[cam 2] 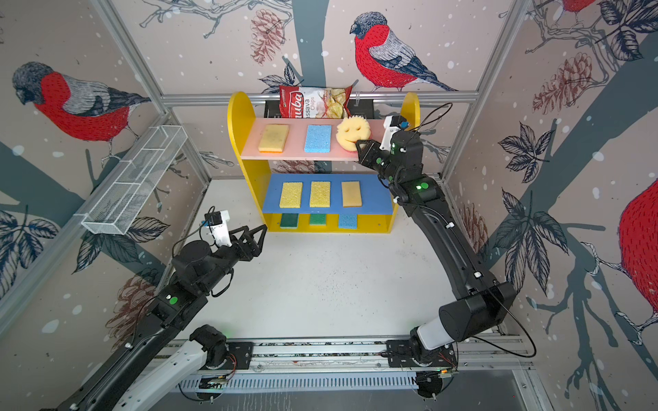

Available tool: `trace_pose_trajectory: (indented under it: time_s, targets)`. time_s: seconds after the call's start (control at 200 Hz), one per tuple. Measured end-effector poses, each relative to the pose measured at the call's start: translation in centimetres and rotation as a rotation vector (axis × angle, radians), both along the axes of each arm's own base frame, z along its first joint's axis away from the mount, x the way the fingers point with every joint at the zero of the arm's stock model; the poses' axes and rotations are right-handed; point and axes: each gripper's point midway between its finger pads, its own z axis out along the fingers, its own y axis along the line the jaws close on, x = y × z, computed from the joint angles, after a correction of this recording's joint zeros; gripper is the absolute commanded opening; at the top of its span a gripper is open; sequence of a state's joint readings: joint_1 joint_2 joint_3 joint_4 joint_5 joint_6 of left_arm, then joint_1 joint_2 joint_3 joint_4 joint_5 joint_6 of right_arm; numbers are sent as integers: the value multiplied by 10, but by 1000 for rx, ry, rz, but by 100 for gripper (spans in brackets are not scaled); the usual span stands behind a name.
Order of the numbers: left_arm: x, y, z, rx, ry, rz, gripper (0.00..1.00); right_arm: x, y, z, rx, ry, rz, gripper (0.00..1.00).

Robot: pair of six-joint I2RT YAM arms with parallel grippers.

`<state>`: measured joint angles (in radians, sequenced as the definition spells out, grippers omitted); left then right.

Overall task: Arrange cleaning sponges on a shelf
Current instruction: Place the cleaning sponge at the shelf.

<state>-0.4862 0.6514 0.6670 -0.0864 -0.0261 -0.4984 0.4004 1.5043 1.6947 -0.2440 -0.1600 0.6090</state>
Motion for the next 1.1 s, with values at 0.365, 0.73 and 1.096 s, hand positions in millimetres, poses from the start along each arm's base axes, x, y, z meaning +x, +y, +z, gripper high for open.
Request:
trace_pose_trajectory:
  time_s: [0.365, 0.73, 1.096]
  targets:
    - [4, -3, -5, 9, 19, -3, 80, -1, -16, -1, 14, 21, -42, 32]
    - [4, -3, -4, 6, 17, -7, 80, 6, -25, -1, 42, 21, -51, 54]
    - [5, -4, -4, 5, 17, -9, 80, 9, -29, 4, 53, 4, -53, 59]
